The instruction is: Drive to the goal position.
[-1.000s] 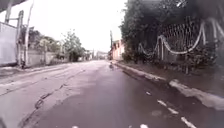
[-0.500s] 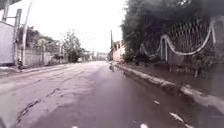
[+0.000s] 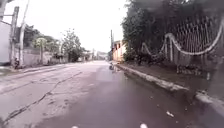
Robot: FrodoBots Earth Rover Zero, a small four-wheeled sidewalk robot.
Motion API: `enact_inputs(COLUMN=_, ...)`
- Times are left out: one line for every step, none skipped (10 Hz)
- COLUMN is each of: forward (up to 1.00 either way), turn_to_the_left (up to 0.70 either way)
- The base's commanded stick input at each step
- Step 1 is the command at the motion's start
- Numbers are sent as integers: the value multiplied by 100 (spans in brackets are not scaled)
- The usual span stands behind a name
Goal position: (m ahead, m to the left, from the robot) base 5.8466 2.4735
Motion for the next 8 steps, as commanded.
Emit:
enact_inputs(forward=70, turn_to_the_left=0)
enact_inputs(forward=70, turn_to_the_left=0)
enact_inputs(forward=70, turn_to_the_left=0)
enact_inputs(forward=70, turn_to_the_left=0)
enact_inputs(forward=70, turn_to_the_left=5)
enact_inputs(forward=70, turn_to_the_left=20)
enact_inputs(forward=70, turn_to_the_left=0)
enact_inputs(forward=70, turn_to_the_left=0)
